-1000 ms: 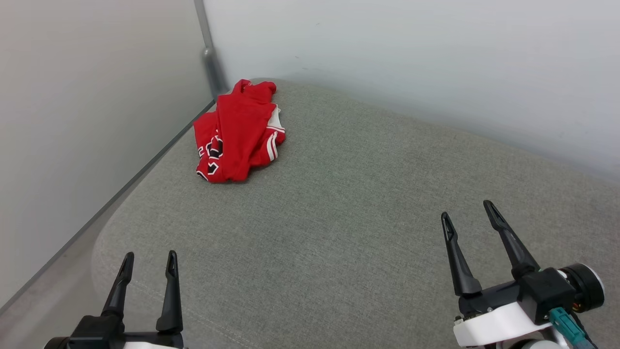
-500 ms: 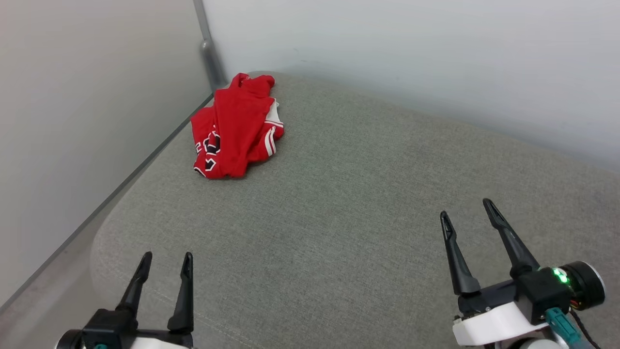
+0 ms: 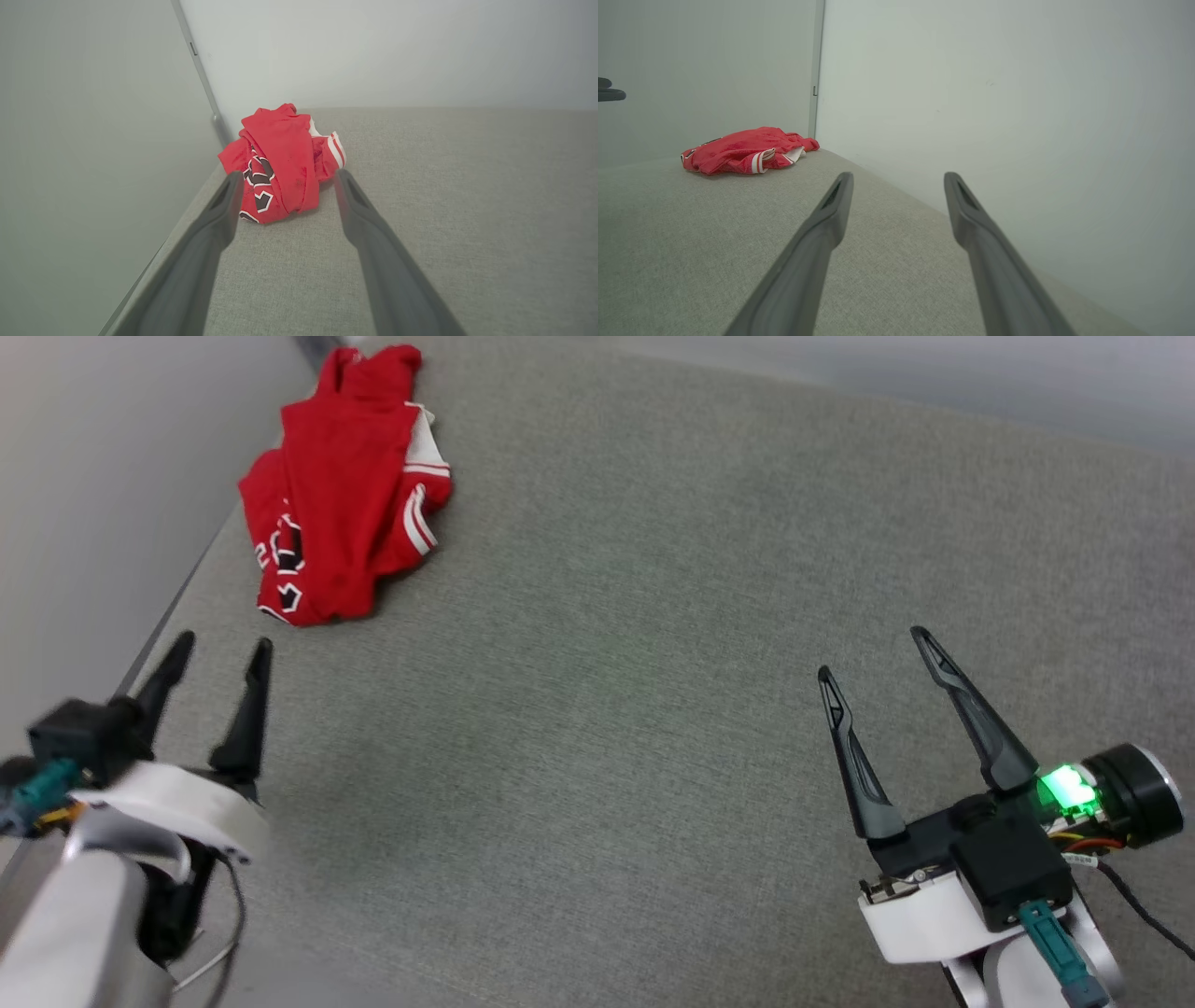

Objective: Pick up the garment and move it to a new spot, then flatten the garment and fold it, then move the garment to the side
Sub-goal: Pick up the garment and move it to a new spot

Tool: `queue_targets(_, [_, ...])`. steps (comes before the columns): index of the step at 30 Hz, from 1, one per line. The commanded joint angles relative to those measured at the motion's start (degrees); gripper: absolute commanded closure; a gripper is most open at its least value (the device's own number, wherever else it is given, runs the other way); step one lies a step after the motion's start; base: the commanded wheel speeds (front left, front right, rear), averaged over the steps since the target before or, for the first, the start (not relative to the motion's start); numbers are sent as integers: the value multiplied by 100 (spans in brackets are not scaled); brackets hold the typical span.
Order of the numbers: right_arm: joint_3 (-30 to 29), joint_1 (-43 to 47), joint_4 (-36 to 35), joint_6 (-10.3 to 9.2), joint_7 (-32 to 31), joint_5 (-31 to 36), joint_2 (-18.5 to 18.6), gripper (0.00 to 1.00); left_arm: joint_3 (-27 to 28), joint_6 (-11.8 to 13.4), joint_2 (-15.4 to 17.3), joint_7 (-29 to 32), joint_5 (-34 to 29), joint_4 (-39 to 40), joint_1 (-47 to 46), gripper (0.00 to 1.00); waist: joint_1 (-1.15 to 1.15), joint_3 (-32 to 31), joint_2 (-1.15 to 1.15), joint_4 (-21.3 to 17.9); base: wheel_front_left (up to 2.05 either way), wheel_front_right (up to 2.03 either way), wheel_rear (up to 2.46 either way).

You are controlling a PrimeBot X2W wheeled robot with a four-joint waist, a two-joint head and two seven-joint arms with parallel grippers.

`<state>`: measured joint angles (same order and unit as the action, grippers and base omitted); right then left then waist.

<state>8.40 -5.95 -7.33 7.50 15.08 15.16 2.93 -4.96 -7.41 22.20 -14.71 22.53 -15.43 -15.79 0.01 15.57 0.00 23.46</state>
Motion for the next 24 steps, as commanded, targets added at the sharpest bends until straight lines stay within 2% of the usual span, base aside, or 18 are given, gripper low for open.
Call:
queue_targets(1, [38, -191, -103, -3, 14, 109, 51, 0, -195, -2, 349, 140, 302, -193, -422, 0, -1, 623, 0, -388, 0, 0, 0])
queue_targets(6, [21, -448, -382, -2, 13, 250, 37, 0, -816, 1, 1448, 1013, 1451, -611, -1515, 0, -1, 1235, 0, -674, 0, 0, 0])
queue_targets(12, [100, -660, -505, -2, 14, 380, 62, 0, -1473, 3, 2538, 2209, 2480, -1059, -2567, 0, -1, 1817, 0, -1057, 0, 0, 0])
queue_targets(19, [39, -703, -632, -2, 14, 436, 35, 0, -1906, 3, 3226, 3639, 4101, -1282, -3222, 0, -1, 2280, 0, -1345, 0, 0, 0])
queue_targets(24, [10, -726, -687, -2, 14, 460, 21, 0, -2025, 3, 3416, 4170, 4680, -1557, -3514, 0, -1, 2506, 0, -1457, 0, 0, 0])
